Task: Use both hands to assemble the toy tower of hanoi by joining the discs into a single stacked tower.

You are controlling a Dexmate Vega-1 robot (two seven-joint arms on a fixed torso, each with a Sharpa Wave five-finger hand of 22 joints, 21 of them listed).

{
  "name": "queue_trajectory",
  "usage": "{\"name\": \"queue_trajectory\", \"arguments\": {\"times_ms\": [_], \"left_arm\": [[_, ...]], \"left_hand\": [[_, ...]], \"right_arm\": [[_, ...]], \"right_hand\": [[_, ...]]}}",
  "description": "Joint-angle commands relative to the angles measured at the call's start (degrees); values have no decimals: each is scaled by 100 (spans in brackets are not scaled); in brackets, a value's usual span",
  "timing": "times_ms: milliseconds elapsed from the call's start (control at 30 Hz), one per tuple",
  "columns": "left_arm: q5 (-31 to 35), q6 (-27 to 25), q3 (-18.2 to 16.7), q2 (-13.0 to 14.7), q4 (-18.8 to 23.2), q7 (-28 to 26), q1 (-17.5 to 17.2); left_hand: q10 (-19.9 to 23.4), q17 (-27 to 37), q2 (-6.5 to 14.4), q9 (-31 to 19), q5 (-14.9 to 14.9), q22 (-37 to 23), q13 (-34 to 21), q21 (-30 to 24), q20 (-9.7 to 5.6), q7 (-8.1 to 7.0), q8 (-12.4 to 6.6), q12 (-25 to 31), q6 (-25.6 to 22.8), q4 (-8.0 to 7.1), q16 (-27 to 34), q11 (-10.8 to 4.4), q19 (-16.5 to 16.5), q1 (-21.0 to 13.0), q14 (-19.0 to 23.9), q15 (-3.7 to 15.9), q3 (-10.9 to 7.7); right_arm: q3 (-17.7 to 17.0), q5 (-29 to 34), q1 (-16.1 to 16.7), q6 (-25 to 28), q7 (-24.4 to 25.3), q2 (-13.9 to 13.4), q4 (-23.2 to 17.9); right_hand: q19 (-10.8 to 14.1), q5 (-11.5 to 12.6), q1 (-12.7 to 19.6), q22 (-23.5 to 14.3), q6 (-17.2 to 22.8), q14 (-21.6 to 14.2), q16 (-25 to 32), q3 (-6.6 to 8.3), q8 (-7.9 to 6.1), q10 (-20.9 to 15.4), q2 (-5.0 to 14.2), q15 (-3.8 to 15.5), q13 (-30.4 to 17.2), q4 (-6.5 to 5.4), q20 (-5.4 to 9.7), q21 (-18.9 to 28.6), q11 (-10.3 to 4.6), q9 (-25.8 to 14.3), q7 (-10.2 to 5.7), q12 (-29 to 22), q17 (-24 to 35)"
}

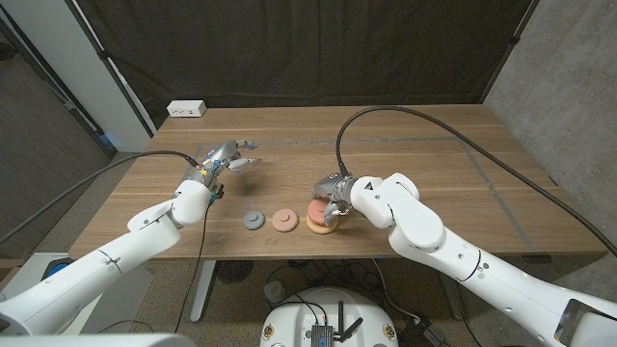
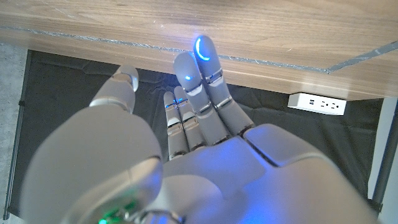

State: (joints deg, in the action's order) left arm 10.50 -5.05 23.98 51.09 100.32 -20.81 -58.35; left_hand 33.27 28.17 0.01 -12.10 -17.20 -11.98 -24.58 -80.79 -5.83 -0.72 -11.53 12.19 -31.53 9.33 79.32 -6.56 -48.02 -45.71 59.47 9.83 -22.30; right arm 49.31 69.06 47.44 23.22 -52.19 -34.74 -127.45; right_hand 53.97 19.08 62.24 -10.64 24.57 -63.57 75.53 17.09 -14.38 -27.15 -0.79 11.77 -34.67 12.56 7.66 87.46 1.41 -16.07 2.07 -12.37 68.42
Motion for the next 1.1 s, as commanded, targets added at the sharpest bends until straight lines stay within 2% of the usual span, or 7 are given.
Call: {"name": "queue_trajectory", "arguments": {"times_ms": [33, 500, 933, 1100], "left_arm": [[-9, 28, 1, -3, 19, -43, -51], [-25, 35, -64, 40, 70, -78, -114], [-58, 90, -85, 24, 25, -89, -118], [-50, 96, -74, 15, 1, -84, -98]], "left_hand": [[57, 19, 16, -20, 7, 0, -28, -38, -603, 14, -3, 24, -47, 6, 49, 4, 36, 35, 51, 273, -38], [68, 16, 24, -21, 6, 12, -26, -63, -603, 8, -4, 22, -56, 9, 52, 4, 40, 36, 47, 273, -56], [69, 18, 28, -21, 4, 25, -29, -75, -602, 16, -10, 21, -77, 11, 57, 7, 54, 39, 49, 273, -70], [81, 5, 31, -21, 3, 39, -29, -80, -602, 18, -10, 23, -79, 12, 48, -3, 56, 39, 37, 273, -79]], "right_arm": [[-35, 112, 105, -56, -51, 47, 24], [16, 141, 86, -53, -22, 127, 248], [65, 283, 58, -23, -128, 126, 261], [47, 359, 64, 2, -254, 122, 221]], "right_hand": [[50, 18, 421, -20, 470, -47, -2, 352, -19, -908, 436, 93, -269, -331, 497, -29, -885, -33, -448, -29, 35], [50, 17, 417, -18, 482, -53, -41, 355, -8, -916, 434, 92, -281, -335, 496, -37, -902, -42, -461, -21, 45], [45, 20, 427, -18, 475, -65, -64, 360, 0, -898, 423, 93, -299, -326, 498, -47, -911, -64, -490, -10, 59], [-19, 21, 335, -5, 413, 50, -200, 309, 28, -752, 326, 94, -292, -352, 485, -77, -905, -81, -512, 58, -15]]}}
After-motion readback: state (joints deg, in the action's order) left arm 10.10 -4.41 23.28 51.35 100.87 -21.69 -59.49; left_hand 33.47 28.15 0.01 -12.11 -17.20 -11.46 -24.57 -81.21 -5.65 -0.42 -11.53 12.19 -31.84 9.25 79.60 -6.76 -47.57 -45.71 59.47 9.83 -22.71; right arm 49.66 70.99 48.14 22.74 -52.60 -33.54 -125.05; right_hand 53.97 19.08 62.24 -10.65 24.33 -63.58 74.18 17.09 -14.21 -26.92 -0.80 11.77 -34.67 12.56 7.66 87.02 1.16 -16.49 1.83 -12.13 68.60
